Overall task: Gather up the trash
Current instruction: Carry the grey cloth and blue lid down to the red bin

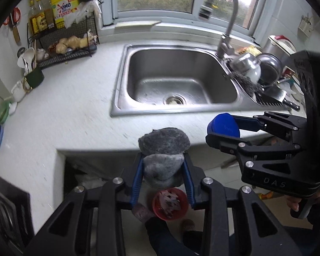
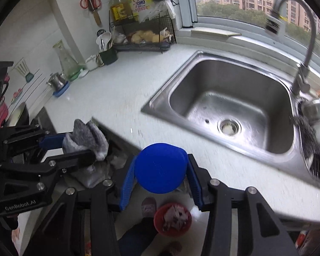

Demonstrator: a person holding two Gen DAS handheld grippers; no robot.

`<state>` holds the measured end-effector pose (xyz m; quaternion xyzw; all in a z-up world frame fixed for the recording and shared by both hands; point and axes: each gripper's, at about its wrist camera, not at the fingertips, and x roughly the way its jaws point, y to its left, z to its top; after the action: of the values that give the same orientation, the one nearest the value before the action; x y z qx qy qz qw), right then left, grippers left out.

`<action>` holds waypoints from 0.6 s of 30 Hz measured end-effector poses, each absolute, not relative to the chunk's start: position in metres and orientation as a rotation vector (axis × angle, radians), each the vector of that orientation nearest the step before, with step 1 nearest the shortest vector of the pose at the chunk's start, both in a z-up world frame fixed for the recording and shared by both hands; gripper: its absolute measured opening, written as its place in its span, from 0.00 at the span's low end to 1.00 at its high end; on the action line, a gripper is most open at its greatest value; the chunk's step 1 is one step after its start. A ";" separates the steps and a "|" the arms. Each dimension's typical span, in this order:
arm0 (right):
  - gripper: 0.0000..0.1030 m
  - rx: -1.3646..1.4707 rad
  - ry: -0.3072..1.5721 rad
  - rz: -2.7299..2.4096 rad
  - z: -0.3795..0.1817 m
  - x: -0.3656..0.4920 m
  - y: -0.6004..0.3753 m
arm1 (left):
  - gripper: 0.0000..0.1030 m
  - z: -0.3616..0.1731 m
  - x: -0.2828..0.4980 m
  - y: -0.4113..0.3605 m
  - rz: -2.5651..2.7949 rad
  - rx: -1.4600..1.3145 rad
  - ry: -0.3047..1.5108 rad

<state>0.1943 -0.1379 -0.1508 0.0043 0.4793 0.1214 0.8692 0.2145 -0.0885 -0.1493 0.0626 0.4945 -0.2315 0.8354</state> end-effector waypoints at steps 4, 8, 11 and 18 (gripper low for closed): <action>0.42 0.026 1.039 0.240 -0.169 0.166 -0.150 | 0.31 -0.176 0.180 -0.104 -0.490 0.123 1.104; 0.42 0.025 1.085 0.226 -0.203 0.143 -0.152 | 0.31 -0.221 0.157 -0.109 -0.498 0.076 1.193; 0.42 0.029 1.134 0.225 -0.242 0.126 -0.155 | 0.31 -0.264 0.142 -0.111 -0.507 0.049 1.250; 0.42 0.080 1.248 0.226 -0.369 0.117 -0.158 | 0.31 -0.408 0.126 -0.105 -0.479 0.022 1.376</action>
<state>0.1173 -0.1582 -0.3689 0.0372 0.5830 0.1057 0.8047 0.1263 -0.1046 -0.4078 0.0101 0.6287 -0.2189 0.7462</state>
